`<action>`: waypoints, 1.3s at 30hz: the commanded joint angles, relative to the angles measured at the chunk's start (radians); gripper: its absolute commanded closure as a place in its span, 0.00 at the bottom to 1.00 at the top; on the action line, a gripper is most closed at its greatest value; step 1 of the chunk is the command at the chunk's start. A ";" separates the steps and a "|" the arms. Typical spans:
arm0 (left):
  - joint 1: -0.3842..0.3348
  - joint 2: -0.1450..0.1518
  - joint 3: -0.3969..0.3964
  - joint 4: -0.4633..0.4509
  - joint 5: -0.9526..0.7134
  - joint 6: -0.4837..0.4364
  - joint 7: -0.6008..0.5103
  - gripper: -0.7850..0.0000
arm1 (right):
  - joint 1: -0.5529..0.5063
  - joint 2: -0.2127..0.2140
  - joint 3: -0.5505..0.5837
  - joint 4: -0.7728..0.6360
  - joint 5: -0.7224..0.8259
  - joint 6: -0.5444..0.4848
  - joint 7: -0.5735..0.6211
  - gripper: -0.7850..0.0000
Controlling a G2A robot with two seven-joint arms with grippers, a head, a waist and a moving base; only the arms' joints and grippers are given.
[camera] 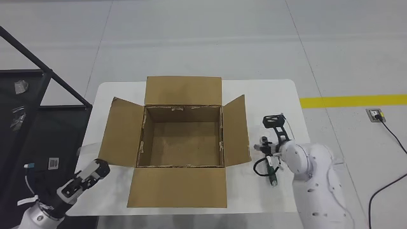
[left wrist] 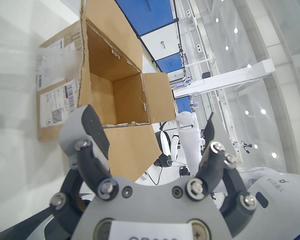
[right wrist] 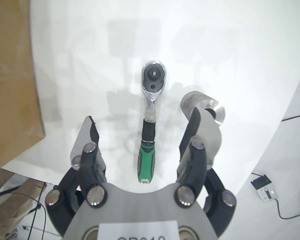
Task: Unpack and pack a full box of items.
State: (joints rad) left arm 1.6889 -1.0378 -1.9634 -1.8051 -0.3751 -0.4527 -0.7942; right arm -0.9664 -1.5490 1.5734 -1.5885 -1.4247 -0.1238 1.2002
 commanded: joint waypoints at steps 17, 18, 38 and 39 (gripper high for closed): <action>0.111 -0.016 -0.080 -0.020 0.051 -0.047 0.175 0.00 | -0.020 -0.002 -0.156 -0.383 0.313 0.016 -0.030 0.00; 0.116 -0.017 -0.080 -0.021 0.052 -0.049 0.178 0.00 | -0.008 0.000 -0.153 -0.362 0.342 0.009 -0.018 0.00; 0.132 -0.026 -0.073 -0.042 0.094 -0.022 0.209 0.00 | 0.092 0.037 -0.104 -0.161 0.646 -0.123 0.053 0.00; 0.128 -0.027 -0.069 -0.039 0.096 -0.016 0.211 0.00 | 0.080 0.040 -0.088 -0.168 0.677 -0.142 0.046 0.00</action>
State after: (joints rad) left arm 1.8202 -1.0643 -2.0360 -1.8464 -0.2811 -0.4745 -0.5852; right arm -0.8764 -1.5118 1.4706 -1.7512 -0.7859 -0.2437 1.2511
